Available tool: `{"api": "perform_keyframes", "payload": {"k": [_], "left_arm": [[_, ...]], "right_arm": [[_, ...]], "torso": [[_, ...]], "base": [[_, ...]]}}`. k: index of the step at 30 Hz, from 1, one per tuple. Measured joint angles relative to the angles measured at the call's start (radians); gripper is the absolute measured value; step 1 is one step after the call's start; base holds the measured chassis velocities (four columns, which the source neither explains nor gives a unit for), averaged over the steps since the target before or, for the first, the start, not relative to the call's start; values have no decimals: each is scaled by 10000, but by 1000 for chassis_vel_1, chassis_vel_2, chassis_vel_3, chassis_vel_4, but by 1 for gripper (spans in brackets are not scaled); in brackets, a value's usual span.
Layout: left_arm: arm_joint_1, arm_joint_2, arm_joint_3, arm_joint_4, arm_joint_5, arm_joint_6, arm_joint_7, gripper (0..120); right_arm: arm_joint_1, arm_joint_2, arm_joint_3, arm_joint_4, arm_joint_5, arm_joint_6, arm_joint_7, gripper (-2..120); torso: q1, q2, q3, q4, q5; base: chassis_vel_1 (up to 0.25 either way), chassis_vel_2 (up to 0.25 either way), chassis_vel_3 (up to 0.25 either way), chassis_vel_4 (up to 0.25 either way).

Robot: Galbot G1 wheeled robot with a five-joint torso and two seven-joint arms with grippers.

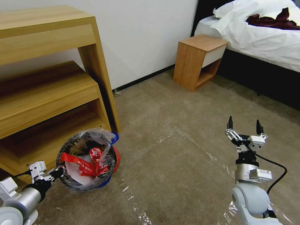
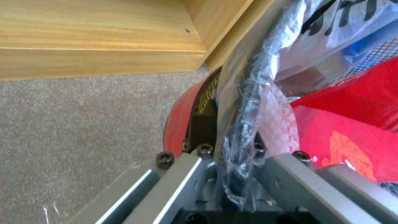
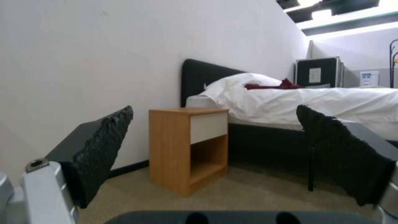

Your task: Pick up the trash bin and place the garbage on the floor into it.

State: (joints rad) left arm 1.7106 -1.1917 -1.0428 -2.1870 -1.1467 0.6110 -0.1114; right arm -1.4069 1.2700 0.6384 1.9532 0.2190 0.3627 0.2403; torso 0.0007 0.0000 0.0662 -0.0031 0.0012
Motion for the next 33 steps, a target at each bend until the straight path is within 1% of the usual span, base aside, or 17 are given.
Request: {"api": "perform_keyframes", "payload": {"k": [19,33], "left_arm": [[-58,-16,32,49,23,-3,-3,0],[-104,184,-74,208,-31,-33,-24,0]], "right_arm": [[60,83,-95,-103,3,40,28,100],[213,192,-322,-290,-244,76,120,100]], "torso": [[0,0,0,0,0],[0,0,0,0,0]], "base": [[0,0,0,0],[0,0,0,0]]}}
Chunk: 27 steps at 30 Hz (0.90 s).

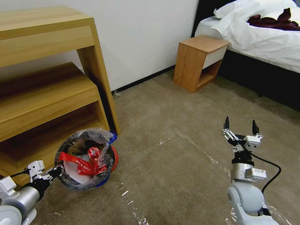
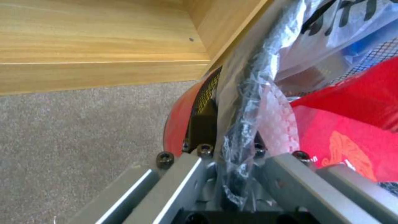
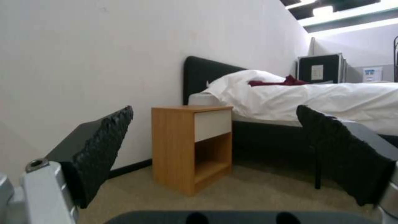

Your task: Pick up the trash bin and place the garbage on the floor into it.

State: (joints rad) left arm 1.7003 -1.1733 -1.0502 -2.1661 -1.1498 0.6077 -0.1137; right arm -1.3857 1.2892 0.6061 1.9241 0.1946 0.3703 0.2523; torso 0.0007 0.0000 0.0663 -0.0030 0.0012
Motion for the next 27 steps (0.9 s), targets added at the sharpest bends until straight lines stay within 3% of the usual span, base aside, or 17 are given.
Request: {"api": "perform_keyframes", "payload": {"k": [27], "left_arm": [[-138,191,-74,0,-183,-2,-92,0]], "right_arm": [[86,25,-6,-40,-135,-219,20,100]], "torso": [[0,1,0,0,0]], "base": [[0,0,0,0]]}}
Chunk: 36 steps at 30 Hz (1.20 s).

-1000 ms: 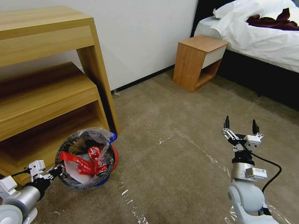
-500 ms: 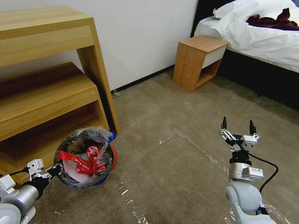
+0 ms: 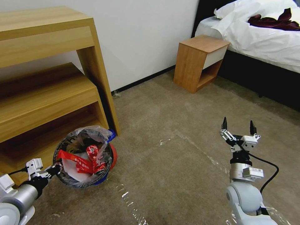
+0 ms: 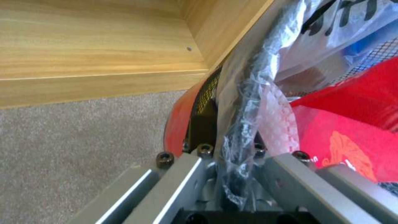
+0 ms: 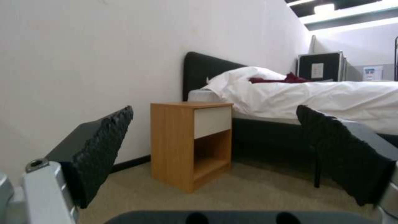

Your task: Pick up the trash bin and place the garbage on the floor into it.

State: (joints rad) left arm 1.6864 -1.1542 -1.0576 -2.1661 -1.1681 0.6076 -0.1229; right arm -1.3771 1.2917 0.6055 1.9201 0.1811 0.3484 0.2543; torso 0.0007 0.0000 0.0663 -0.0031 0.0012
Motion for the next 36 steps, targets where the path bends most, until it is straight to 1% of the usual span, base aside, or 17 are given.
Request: {"api": "perform_keyframes", "payload": {"k": [14,28,36], "left_arm": [[17,-5,21,60,167,11,22,0],[95,-138,128,33,362,11,29,0],[110,-122,133,3,356,-3,18,0]], "right_arm": [[13,5,-152,-133,-27,123,-7,100],[-25,-114,-162,-97,16,104,-8,100],[-24,-85,-226,-96,9,102,-8,100]], "torso": [[0,0,0,0,0],[0,0,0,2,0],[0,0,0,-4,1]], "base": [[0,0,0,0],[0,0,0,0],[-72,-62,-55,-70]]}}
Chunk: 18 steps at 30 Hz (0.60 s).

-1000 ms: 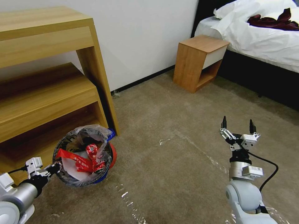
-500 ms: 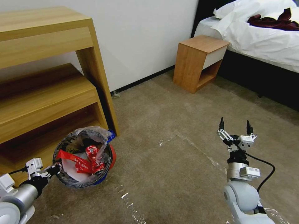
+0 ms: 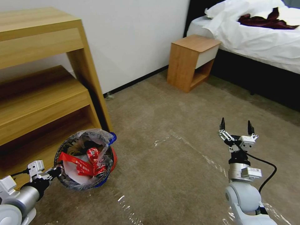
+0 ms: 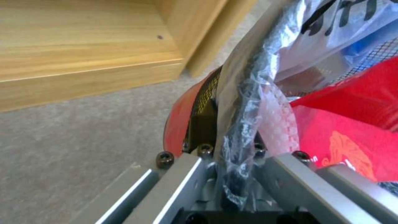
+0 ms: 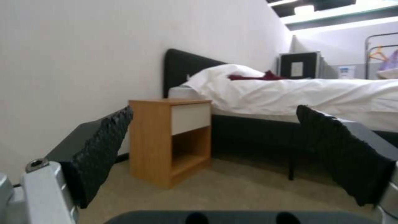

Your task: Pick up the trash bin and place the garbage on the floor into it.

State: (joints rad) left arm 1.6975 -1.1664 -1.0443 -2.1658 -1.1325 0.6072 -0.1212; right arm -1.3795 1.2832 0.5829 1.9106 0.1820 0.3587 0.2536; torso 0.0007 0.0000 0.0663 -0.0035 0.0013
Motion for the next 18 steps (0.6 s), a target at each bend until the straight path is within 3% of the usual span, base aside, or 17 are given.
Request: {"api": "perform_keyframes", "payload": {"k": [18], "left_arm": [[19,33,-86,-4,-82,-66,-42,0]], "right_arm": [[147,-29,-168,-75,-39,-266,25,100]], "torso": [[0,0,-1,5,-1]], "base": [[-8,-10,-8,-12]]}}
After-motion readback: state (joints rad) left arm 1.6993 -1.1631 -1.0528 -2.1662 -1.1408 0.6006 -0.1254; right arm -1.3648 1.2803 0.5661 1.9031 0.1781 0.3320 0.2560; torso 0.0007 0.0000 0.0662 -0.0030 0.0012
